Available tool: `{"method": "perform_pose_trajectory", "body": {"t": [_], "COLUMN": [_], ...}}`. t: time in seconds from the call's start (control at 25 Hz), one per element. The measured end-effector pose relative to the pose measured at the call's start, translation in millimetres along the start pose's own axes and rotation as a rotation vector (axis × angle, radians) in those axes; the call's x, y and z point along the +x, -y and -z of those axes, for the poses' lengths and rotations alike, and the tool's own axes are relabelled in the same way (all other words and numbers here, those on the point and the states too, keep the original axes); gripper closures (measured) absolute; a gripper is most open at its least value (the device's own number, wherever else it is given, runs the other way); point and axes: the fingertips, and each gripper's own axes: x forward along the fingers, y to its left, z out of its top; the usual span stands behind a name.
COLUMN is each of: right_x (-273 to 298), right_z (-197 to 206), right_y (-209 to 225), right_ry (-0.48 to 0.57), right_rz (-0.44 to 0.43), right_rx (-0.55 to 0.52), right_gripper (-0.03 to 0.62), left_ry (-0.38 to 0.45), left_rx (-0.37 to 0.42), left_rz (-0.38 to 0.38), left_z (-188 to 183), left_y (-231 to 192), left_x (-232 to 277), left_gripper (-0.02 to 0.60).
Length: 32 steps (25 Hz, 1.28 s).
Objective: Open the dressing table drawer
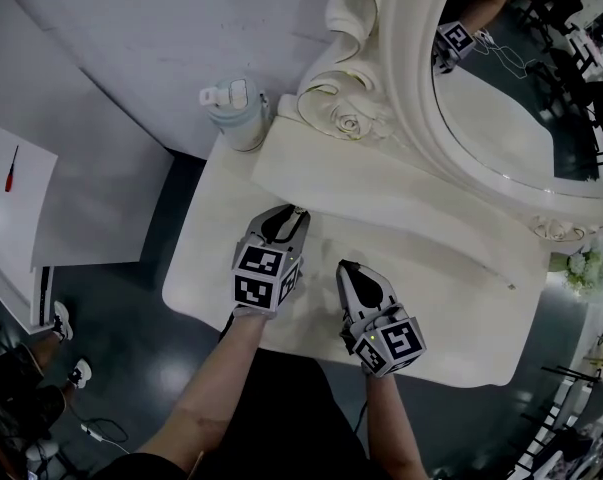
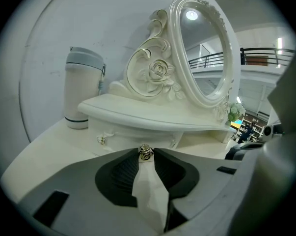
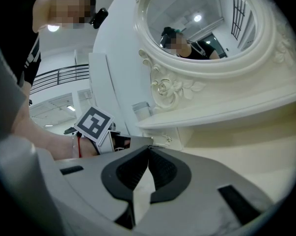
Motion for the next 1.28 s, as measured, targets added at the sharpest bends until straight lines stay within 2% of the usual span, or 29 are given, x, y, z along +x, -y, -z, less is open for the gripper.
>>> {"method": "perform_pose_trajectory", "body": {"t": [1.28], "right_x": [-20], "right_z": [3], "right_y": [-15], "right_ry": [0.01], "right_rz": [-0.012], "right_rx": [-0.007], "right_gripper": [0.588], "left_ry": [-0.041], "left_rx": [-0.025], "left_rz": [0.006], "left_z": [19], "left_y": [6], "left_x": [-24], "left_gripper": [0.479]}}
